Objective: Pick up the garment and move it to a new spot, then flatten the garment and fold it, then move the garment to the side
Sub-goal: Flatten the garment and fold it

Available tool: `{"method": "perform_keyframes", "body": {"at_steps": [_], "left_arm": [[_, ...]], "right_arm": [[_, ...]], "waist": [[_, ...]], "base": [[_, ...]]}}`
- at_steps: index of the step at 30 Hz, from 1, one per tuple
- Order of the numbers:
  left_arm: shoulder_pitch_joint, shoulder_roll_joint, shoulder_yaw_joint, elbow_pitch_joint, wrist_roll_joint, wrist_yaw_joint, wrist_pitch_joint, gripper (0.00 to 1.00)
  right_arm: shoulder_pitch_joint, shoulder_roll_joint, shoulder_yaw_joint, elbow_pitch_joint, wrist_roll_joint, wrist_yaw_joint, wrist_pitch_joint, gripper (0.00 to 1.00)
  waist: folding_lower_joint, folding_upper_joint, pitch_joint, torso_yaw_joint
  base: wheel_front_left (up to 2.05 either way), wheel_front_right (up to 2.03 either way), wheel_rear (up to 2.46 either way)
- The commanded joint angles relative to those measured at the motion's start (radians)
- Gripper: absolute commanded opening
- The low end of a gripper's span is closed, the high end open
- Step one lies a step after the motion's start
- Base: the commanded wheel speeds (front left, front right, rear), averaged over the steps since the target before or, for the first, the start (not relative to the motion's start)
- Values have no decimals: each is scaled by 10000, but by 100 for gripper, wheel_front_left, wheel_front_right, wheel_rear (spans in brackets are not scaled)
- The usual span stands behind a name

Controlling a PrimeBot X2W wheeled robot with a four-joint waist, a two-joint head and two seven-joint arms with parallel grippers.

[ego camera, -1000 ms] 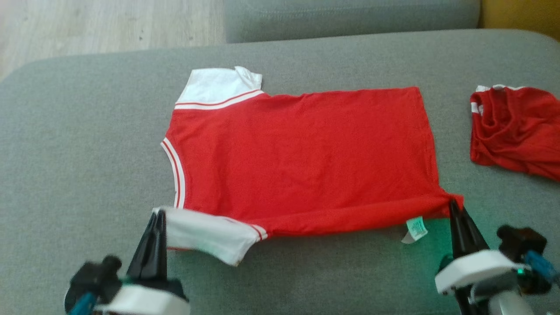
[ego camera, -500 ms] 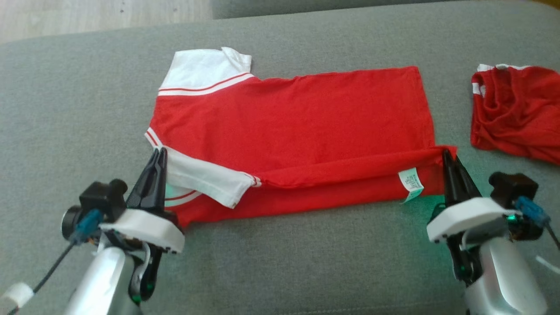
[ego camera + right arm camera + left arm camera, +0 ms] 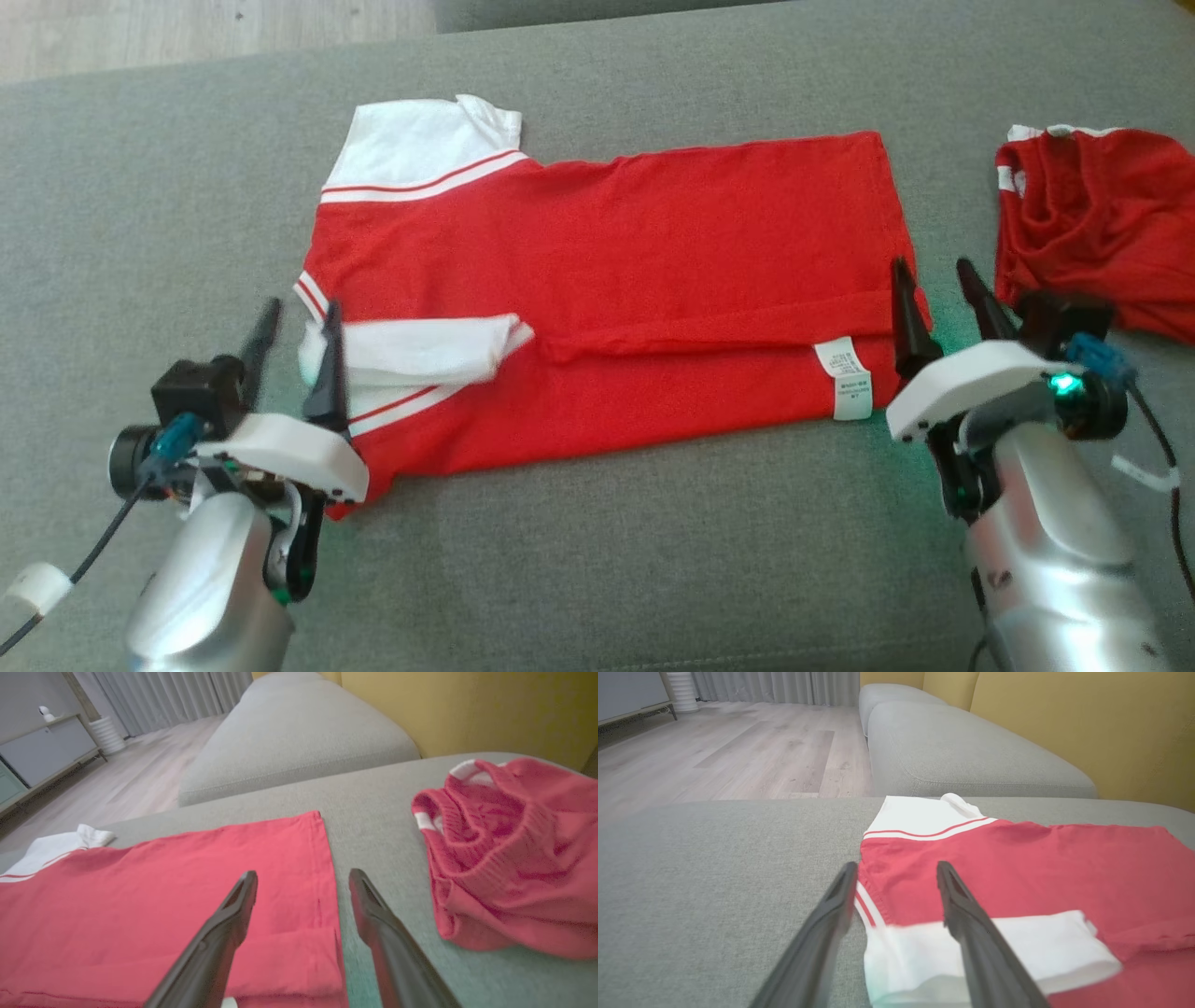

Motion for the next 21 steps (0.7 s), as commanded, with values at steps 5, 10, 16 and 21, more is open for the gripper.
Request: {"method": "perform_keyframes", "body": {"at_steps": [5,10,16,21], "left_arm": [[-501,210,473,-119,-139,2,-500,100],[-46,324,530,-616,-287,-48,-628,100],[1258,377,585,-1657,-793,66,83,100],[2432,337,574,-2252,-1286,348,1057,100]], "right_arm": [[-719,-43,54,278,-173,65,-682,100],[-494,-43,-165,110,-475,65,-996,100],[671,-43,-249,-893,-682,65,-955,100],[1847,-43,-168,-2060,-698,65,-539,100]], "waist": [[-1,0,-202,87],[-1,0,-503,139],[-1,0,-836,173],[-1,0,-969,171]], "base": [[0,0,0],[0,0,0],[0,0,0],[0,0,0]]}}
